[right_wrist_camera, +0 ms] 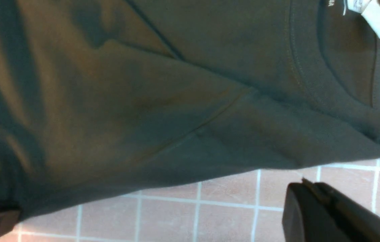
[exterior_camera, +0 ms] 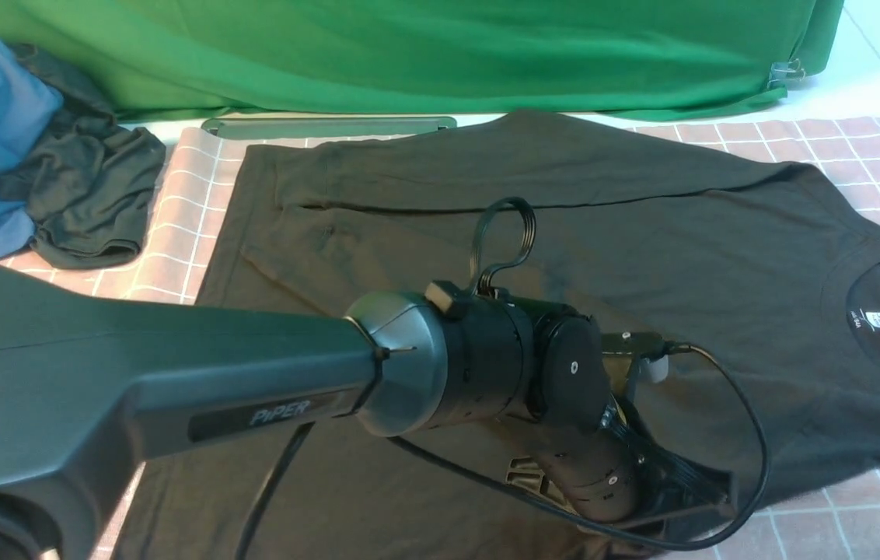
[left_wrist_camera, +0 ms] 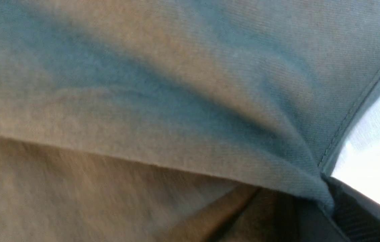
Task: Fold a long-sleeved shirt over a pink coffee tablecloth.
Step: 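Grab the top left corner of the dark shirt with the left gripper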
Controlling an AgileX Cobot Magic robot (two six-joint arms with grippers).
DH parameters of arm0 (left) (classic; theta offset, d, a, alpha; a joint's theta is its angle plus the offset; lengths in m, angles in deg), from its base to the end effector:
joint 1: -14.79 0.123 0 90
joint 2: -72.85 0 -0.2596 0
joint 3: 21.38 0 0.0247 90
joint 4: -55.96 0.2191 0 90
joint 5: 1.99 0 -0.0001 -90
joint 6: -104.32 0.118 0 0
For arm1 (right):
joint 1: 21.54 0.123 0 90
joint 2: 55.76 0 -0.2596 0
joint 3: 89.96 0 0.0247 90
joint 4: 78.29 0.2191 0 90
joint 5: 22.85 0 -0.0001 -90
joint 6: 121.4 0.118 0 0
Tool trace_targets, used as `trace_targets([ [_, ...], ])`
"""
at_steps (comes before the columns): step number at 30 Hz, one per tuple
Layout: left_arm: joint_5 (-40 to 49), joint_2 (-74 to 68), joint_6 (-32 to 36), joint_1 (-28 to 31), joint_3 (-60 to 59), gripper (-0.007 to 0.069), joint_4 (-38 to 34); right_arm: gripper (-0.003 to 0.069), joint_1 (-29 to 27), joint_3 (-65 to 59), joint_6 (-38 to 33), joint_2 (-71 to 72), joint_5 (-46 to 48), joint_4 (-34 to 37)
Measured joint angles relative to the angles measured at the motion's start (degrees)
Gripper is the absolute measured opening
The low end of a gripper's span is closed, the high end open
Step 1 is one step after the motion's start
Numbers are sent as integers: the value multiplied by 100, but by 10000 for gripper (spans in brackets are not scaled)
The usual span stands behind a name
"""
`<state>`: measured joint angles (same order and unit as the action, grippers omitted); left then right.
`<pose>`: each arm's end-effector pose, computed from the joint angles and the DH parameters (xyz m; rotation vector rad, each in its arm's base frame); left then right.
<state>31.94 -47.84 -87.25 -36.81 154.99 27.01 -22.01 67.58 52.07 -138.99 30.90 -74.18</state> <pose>0.2083 -0.3142 0.1403 0.4798 2.8823 -0.7423 0.2285 0.0050 0.2350 -0.1026 2.7771 0.0602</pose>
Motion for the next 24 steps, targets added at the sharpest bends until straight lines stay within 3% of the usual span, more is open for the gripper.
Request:
trace_targets([
  [3,0,108,6,-61,0,31,-22,47,-193,185,-370,-320,145,346],
  [5,0,160,7,-153,0,31,-163,103,-317,356,-616,-746,188,553],
  [7,5,176,13,-265,0,31,-208,204,-324,510,-754,-1156,188,589],
  [8,5,176,18,-275,0,31,-214,215,-330,523,-764,-1193,188,597],
  [9,-1,176,18,-347,0,31,-214,302,-329,639,-830,-1475,188,627],
  [11,-22,176,18,-405,0,31,-214,396,-331,780,-879,-1801,183,642],
  [13,-41,176,18,-436,0,31,-214,454,-331,886,-946,-2063,190,644],
  [21,-61,176,18,-435,0,31,-85,483,-331,956,-1025,-2812,279,650],
  [24,-107,176,18,-435,0,31,-63,434,-331,956,-1065,-2982,304,650],
])
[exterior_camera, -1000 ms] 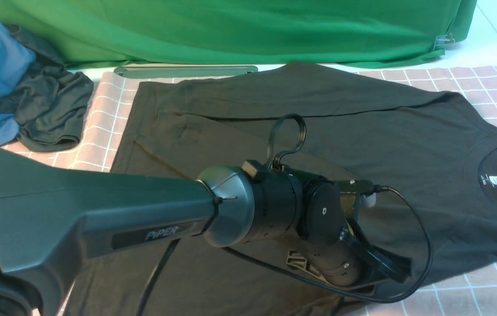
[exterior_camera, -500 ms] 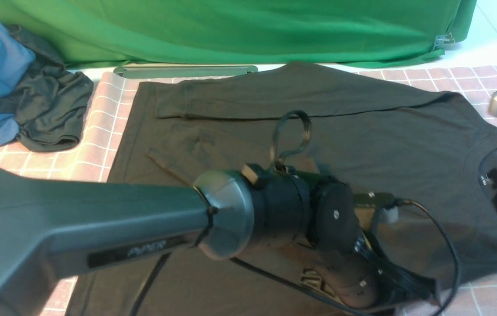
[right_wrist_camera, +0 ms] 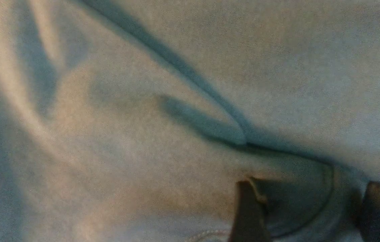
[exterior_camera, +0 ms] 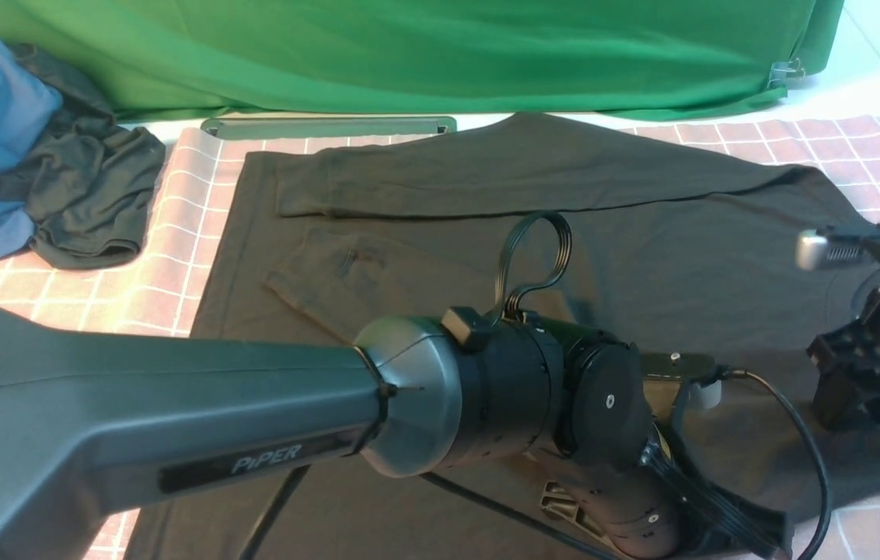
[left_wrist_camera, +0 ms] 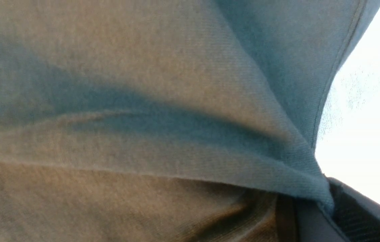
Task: Fold a long-sleeved shirt over a pink coffee tablecloth.
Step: 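Grab the top left corner of the dark shirt with the left gripper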
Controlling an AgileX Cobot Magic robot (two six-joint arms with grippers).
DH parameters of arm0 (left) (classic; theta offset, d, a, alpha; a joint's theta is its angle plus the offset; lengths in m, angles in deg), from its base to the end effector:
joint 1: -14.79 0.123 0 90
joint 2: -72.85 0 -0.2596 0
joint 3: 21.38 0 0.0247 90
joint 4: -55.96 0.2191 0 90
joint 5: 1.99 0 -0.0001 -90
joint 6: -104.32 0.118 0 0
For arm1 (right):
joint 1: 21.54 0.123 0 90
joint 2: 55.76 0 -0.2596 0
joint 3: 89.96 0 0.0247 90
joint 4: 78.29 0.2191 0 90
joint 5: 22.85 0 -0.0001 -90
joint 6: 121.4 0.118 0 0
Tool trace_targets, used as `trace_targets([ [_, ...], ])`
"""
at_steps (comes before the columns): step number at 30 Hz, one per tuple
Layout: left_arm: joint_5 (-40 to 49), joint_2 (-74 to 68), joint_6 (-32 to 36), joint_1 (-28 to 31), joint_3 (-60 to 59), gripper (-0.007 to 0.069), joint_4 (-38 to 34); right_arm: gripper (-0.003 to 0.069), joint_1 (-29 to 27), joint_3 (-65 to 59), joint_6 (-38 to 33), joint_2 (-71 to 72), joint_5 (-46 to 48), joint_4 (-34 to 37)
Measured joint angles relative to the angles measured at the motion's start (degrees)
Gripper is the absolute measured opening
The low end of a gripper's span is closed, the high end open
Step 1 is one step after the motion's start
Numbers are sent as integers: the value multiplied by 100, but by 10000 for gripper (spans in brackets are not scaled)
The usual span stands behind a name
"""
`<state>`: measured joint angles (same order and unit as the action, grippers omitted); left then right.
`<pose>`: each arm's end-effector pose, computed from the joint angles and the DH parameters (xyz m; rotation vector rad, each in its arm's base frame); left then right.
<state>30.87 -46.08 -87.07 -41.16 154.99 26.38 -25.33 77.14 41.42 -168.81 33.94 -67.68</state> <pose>0.1849 -0.3301 0.1528 0.5761 2.8341 -0.7961 0.2893 -0.0009 0.1367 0.1996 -3.1063 -0.2473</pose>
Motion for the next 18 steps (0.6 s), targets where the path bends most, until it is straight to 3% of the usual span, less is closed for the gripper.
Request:
trace_targets([
  [2,0,0,0,0,0,31,5,355,0,0,-61,-34,23,0],
  [5,-4,0,-5,0,0,31,5,120,0,0,-187,-36,147,0],
  [6,-6,0,-5,0,0,31,5,83,0,0,-214,-36,204,0],
  [18,307,0,-124,-7,0,31,-223,62,-5,-463,116,921,854,-519],
])
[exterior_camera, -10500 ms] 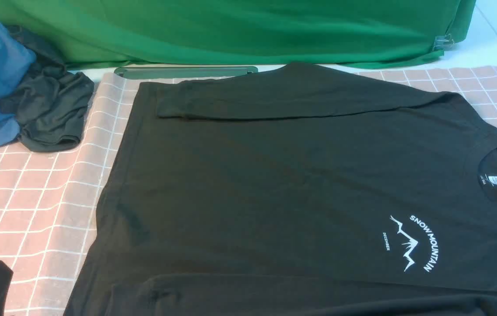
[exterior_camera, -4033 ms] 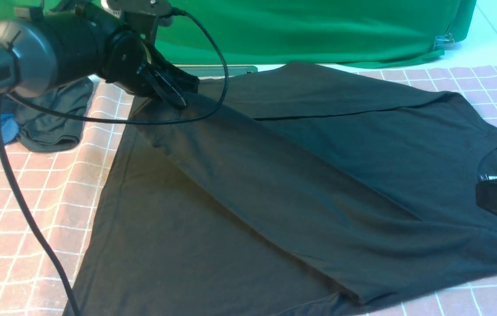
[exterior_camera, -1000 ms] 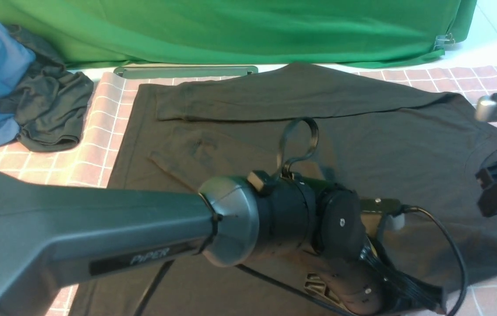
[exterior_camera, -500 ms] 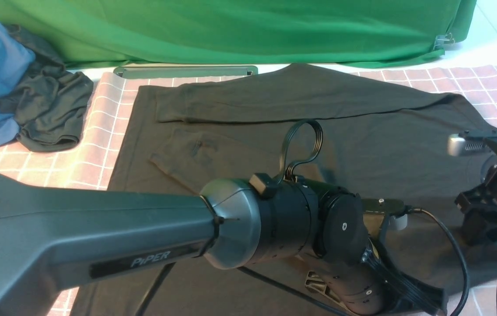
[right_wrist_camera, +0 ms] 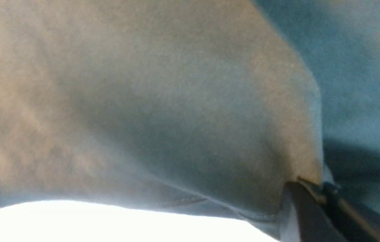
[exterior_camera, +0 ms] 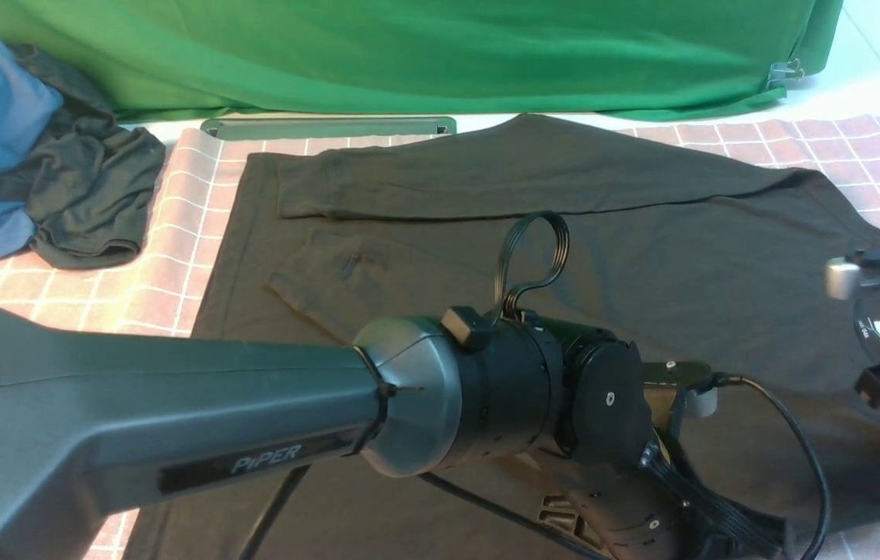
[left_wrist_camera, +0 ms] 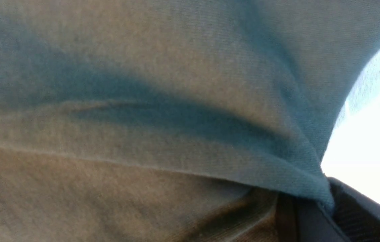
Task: Fold a long-sleeved shirt over a pink coffee tablecloth.
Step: 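Grab the top left corner of the dark shirt with the left gripper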
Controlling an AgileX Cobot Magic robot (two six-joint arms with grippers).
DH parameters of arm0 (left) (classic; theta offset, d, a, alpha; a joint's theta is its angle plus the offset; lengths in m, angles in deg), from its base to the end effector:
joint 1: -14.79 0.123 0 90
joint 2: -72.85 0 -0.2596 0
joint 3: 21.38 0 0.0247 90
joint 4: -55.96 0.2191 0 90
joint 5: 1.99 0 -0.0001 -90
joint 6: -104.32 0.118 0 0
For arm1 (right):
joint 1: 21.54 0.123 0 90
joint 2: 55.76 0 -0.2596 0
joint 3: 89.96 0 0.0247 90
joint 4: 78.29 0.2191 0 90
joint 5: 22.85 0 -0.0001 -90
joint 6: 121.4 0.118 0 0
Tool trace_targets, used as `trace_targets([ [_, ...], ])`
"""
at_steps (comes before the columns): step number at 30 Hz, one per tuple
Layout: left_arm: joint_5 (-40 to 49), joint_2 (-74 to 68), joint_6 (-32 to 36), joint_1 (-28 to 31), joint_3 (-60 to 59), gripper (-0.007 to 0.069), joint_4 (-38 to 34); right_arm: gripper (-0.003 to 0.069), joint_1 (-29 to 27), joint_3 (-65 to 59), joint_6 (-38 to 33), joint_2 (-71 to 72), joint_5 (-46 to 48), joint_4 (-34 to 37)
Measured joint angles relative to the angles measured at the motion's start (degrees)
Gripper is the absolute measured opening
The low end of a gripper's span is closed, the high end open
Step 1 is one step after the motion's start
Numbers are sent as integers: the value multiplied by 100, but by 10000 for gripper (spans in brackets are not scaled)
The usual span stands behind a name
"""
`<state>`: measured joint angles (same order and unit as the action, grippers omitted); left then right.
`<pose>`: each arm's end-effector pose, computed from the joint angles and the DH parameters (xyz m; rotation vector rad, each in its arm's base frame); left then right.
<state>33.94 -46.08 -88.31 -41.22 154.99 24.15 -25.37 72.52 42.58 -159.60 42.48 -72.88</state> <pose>0.1778 -0.3291 0.1521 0.5361 2.9104 -0.8167 0.2486 -0.0065 0.1654 0.2553 -3.0264 -0.1556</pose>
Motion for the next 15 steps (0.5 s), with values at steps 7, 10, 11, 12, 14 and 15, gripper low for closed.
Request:
trace_targets([
  [7,60,0,0,-228,0,31,-18,62,0,-530,119,344,-2,-176],
  [10,79,0,0,-341,0,31,-7,66,-7,-829,431,344,-228,-435],
  [11,107,0,-5,-352,0,31,-7,72,-7,-889,518,344,-314,-485],
  [12,136,0,-12,-352,0,31,1,83,-7,-939,570,344,-391,-542],
  [14,166,0,-11,-352,0,36,14,118,-7,-961,605,344,-423,-542],
  [15,181,0,-11,-352,0,41,14,137,-7,-961,633,344,-437,-542],
])
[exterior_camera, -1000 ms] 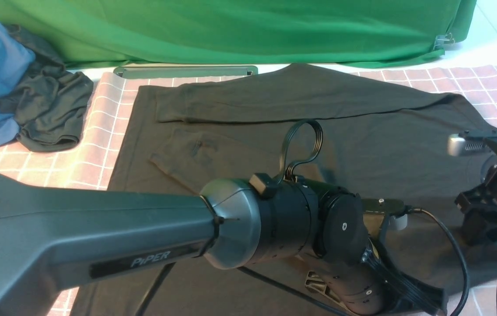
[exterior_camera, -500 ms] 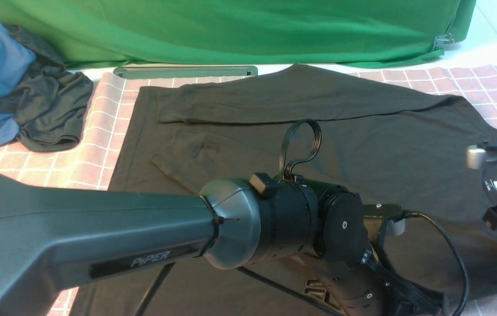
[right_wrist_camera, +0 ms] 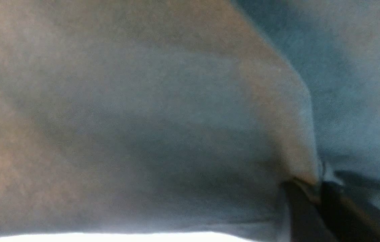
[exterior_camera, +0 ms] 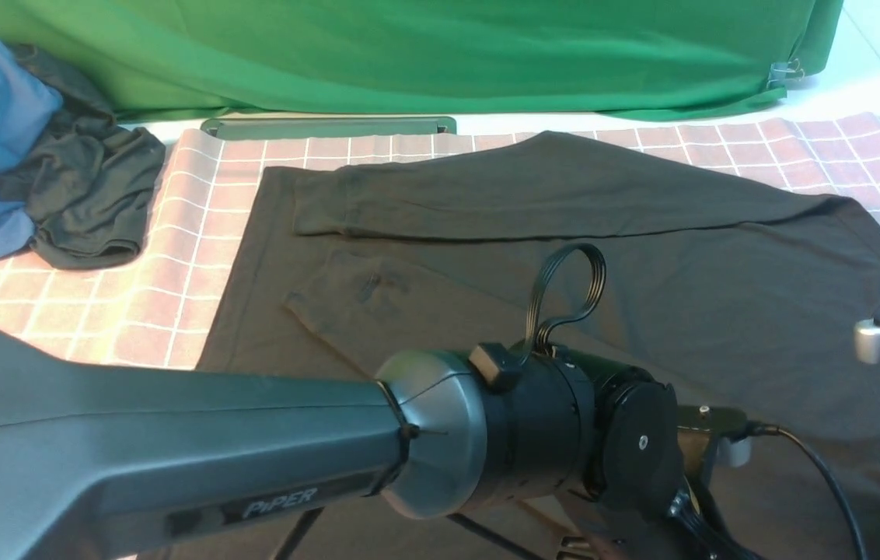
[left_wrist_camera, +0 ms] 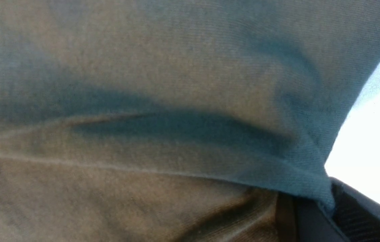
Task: Fold a long-sleeved shirt over a pink coffee tablecloth.
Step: 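Grab the top left corner of the dark shirt with the left gripper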
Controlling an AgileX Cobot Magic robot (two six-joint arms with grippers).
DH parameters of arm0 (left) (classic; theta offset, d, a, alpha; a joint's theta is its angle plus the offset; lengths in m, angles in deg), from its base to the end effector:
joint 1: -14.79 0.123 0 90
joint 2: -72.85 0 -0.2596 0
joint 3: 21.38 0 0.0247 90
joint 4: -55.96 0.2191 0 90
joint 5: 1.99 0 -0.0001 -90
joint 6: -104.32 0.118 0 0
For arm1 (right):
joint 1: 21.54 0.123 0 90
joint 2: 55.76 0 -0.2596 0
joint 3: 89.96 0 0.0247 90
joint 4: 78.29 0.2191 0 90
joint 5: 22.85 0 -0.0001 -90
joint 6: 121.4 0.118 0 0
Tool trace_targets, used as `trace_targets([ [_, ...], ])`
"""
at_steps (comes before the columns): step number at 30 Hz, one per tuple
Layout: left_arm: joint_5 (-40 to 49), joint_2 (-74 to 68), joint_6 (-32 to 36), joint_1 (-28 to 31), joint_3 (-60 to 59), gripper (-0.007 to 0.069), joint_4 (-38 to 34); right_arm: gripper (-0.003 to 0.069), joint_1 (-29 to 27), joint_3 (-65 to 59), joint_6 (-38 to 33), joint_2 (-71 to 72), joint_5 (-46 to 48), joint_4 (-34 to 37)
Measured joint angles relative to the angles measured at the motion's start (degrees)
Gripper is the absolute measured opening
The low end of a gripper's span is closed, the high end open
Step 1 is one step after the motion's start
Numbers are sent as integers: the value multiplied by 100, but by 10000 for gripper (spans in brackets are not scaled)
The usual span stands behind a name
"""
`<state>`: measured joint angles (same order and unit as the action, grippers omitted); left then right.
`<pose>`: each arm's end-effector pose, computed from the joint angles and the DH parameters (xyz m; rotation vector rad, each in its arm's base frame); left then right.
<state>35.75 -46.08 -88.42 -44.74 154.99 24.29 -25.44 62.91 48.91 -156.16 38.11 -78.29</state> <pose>0.1544 -0.3373 0.1511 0.6460 2.9362 -0.8088 0.2176 -0.0148 0.1478 0.1512 -2.9905 -0.0263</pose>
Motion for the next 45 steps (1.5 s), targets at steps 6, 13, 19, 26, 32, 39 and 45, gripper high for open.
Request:
trace_targets([
  [6,135,0,0,0,0,181,-26,290,0,0,62,0,-5,-79],
  [13,1151,236,-342,247,315,391,509,279,0,127,181,30,85,-105],
  [19,1710,1006,-1124,1382,855,167,1797,122,0,257,216,583,133,-74],
  [26,1526,1095,-1251,3648,1197,11,2029,49,0,263,218,1746,23,347],
  [32,886,542,-1212,4876,1257,18,2081,49,0,263,-226,2332,-34,1123],
  [39,781,-310,-780,5276,1842,194,2181,49,0,263,-930,2423,16,1610],
  [45,598,-949,-590,5275,2598,385,2209,48,0,263,-1010,2425,5,1638],
])
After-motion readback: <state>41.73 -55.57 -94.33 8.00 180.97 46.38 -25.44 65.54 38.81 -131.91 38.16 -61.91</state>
